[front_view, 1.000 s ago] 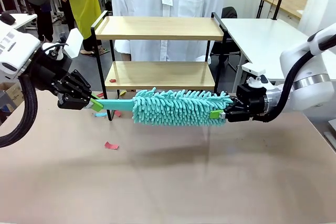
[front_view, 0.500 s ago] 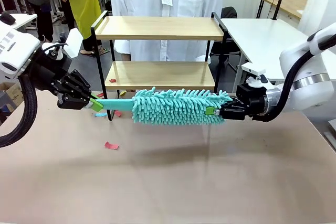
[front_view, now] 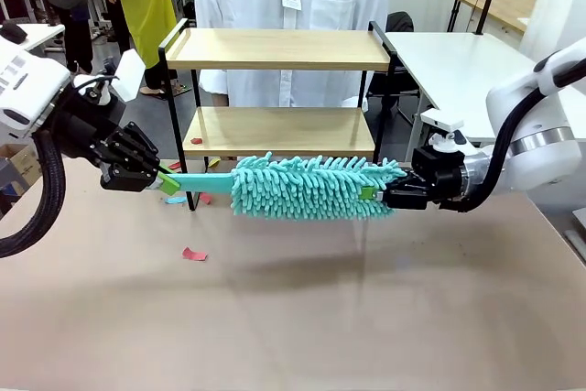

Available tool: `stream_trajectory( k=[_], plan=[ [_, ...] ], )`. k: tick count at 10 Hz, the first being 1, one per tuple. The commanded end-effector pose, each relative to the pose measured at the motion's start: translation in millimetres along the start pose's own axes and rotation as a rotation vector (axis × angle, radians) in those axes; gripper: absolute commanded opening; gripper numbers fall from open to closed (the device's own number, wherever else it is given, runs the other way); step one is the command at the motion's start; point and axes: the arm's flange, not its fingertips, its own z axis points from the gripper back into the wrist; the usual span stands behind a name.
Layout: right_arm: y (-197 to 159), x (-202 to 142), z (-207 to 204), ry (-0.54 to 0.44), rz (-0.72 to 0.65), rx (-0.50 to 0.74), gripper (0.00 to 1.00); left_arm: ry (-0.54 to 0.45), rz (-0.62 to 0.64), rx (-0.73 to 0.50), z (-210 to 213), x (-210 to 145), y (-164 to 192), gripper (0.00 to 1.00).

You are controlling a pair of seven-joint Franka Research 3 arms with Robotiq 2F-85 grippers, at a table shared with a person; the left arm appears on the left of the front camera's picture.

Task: Clean the shelf.
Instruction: Hand the Duster back to the human.

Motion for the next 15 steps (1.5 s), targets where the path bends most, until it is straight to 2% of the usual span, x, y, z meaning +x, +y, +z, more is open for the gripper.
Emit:
stream_trajectory(
  k=[1, 2, 3, 4, 5, 6, 9, 12, 15],
  plan=[
    [1, -1, 0, -0.004, -0.003, -0.013, 0.0, -0.036, -0.009, -0.002, -1, 2, 2, 0.13],
    [1, -1, 0, -0.004, -0.003, -0.013, 0.0, 0.0, 0.0, 0.0, 0, 0, 0, 0.7],
    [1, -1, 0, -0.004, -0.003, -0.013, 0.0, -0.036, -0.005, -0.008, 2, 0, 0, 0.7],
    [1, -1, 0, -0.004, -0.003, -0.013, 0.0, -0.043, -0.011, -0.016, 3, -1, -1, 1.0],
    [1, -1, 0, -0.004, -0.003, -0.013, 0.0, -0.072, -0.017, -0.022, 6, 0, -4, 0.74],
    [1, -1, 0, -0.004, -0.003, -0.013, 0.0, -0.137, -0.034, -0.028, 15, 0, -7, 1.0],
    [1, -1, 0, -0.004, -0.003, -0.013, 0.0, -0.304, -0.019, 0.044, 58, -28, -19, 1.0],
    [1, -1, 0, -0.004, -0.003, -0.013, 0.0, -0.348, -0.04, 0.089, 102, -70, -34, 1.0],
    [1, -1, 0, -0.004, -0.003, -0.013, 0.0, -0.4, -0.019, 0.111, 120, -97, -42, 1.0]
  ],
)
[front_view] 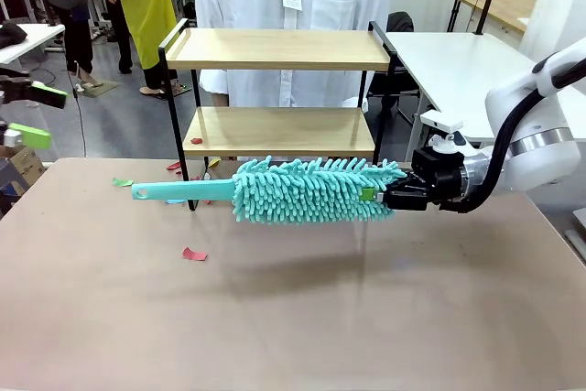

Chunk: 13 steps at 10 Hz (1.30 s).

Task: Clean the shelf.
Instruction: Hand the Duster back to the human.

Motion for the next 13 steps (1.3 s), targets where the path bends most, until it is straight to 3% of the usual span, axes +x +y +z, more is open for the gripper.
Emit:
stream_trajectory(
  k=[1, 2, 8, 10, 13],
  plan=[
    [1, 2, -1, -0.004, 0.003, -0.009, 0.0, 0.013, -0.005, -0.004, -12, 7, 1, 1.0],
    [0, 0, 0, 0.0, 0.0, 0.0, 0.16, 0.013, -0.005, -0.004, -12, 7, 1, 1.0],
    [56, 139, 23, 0.051, 0.138, -0.116, 0.16, 0.013, -0.005, -0.004, -12, 7, 1, 1.0],
    [75, 189, 31, 0.02, 0.206, -0.213, 0.16, 0.013, -0.005, -0.004, -12, 7, 1, 1.0],
    [92, 238, 65, -0.086, 0.309, -0.539, 0.16, 0.013, -0.005, -0.004, -12, 7, 1, 1.0]
  ],
)
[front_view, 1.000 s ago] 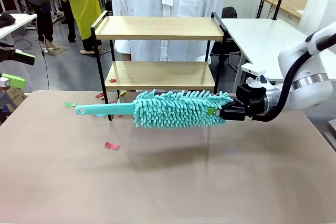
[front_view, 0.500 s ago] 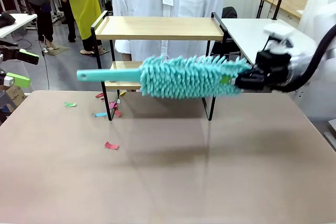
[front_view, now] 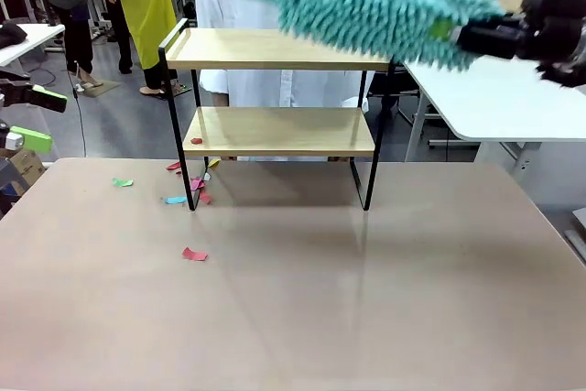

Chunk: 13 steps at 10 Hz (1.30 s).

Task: Clean the shelf.
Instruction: Hand the Duster back to the human.

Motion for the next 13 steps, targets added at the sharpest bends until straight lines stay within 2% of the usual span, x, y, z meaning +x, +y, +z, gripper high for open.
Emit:
stream_trajectory(
  k=[1, 4, 6, 10, 13],
  plan=[
    [5, 8, 13, -0.048, 0.04, -0.237, 0.16, -0.028, -0.016, -0.002, -1, 1, 2, 1.0],
    [10, 12, 71, -0.063, 0.098, -0.633, 0.16, -0.028, -0.016, -0.002, -1, 1, 2, 1.0],
    [13, 6, 96, -0.051, 0.069, -0.799, 0.16, -0.028, -0.016, -0.002, -1, 1, 2, 1.0],
    [17, -20, 125, -0.021, 0.004, -0.968, 0.16, -0.028, -0.016, -0.002, -1, 1, 2, 1.0],
    [21, -76, 147, 0.016, -0.128, -1.053, 0.16, -0.028, -0.016, -0.002, -1, 1, 2, 1.0]
  ],
)
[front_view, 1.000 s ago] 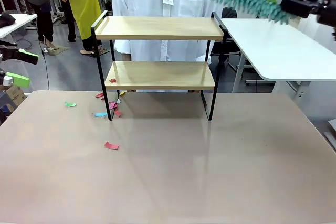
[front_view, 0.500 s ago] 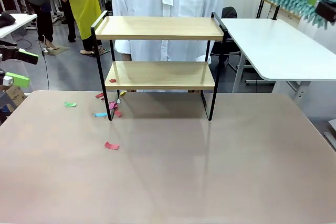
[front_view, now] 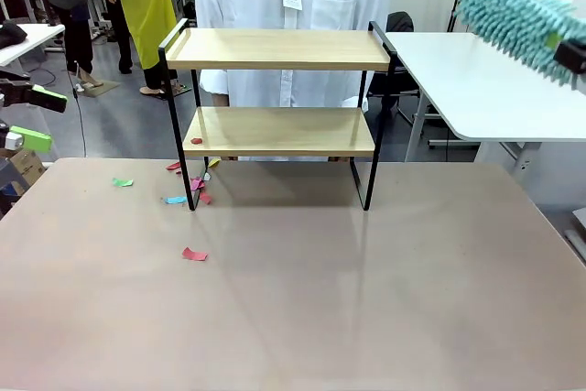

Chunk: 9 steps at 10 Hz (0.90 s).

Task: Clean the shelf.
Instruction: Hand the Duster back to the human.

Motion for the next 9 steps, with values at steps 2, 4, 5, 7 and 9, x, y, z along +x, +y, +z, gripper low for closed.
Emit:
stream_trajectory(
  k=[2, 4, 5, 7, 9],
  plan=[
    [-10, -62, 3, 0.066, -0.059, -0.109, 0.16, -0.026, -0.016, 0.0, -1, 0, 2, 1.0],
    [-10, -95, 6, 0.1, -0.082, -0.12, 0.16, -0.026, -0.016, 0.0, -1, 0, 2, 1.0],
    [-11, -104, 8, 0.107, -0.083, -0.128, 0.16, -0.026, -0.016, 0.0, -1, 0, 2, 1.0],
    [-26, -92, 1, 0.134, -0.117, -0.092, 0.16, -0.026, -0.016, 0.0, -1, 0, 2, 1.0],
    [-26, -92, 1, 0.134, -0.117, -0.092, 0.16, -0.026, -0.016, 0.0, -1, 0, 2, 1.0]
  ],
)
